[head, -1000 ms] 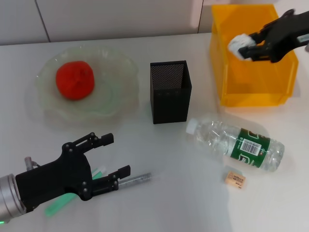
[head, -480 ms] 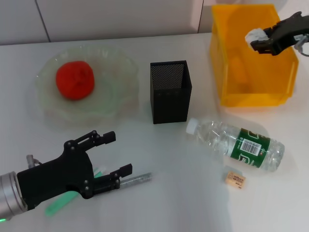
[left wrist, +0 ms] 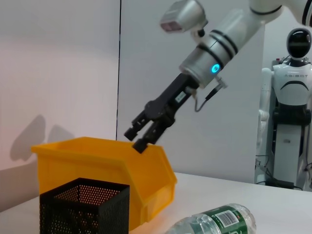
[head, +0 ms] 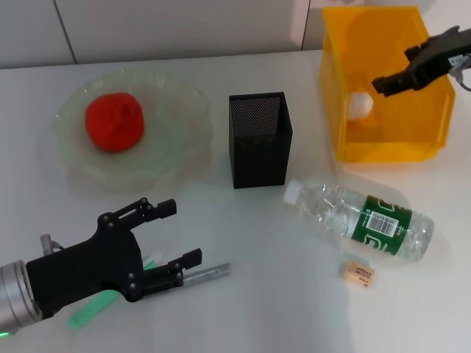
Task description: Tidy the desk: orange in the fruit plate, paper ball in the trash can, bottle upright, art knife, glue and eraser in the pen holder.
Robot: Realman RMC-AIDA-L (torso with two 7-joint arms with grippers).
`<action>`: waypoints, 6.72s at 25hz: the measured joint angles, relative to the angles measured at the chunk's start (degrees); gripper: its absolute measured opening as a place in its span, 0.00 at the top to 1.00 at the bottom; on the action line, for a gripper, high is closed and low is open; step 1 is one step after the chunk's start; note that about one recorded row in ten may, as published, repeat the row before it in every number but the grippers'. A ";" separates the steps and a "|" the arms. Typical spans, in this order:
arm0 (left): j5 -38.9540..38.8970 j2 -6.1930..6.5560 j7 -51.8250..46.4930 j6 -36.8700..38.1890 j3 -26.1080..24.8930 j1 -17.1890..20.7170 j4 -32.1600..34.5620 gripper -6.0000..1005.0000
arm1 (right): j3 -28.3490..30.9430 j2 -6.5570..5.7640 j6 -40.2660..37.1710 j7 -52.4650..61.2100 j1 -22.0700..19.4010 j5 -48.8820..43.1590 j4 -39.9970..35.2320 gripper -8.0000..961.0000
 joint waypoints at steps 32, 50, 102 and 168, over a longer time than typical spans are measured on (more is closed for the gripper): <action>0.01 -0.01 0.03 -0.34 -0.01 0.04 -0.42 0.19 | -21.61 0.37 -18.05 13.19 -1.18 -4.84 1.46 0.12; 0.00 -0.16 0.47 -0.51 -0.01 0.07 -0.53 0.19 | -25.15 0.43 -12.80 14.16 -0.77 -5.31 7.74 0.12; -0.87 -1.14 -13.18 18.21 -20.46 -3.30 -10.78 0.19 | -3.39 0.24 -21.60 -32.51 -27.34 56.12 5.02 0.21; 0.81 -1.63 -17.21 21.40 -19.35 -15.11 -17.00 0.53 | -13.08 0.61 -23.07 -51.93 -8.64 64.55 38.96 0.21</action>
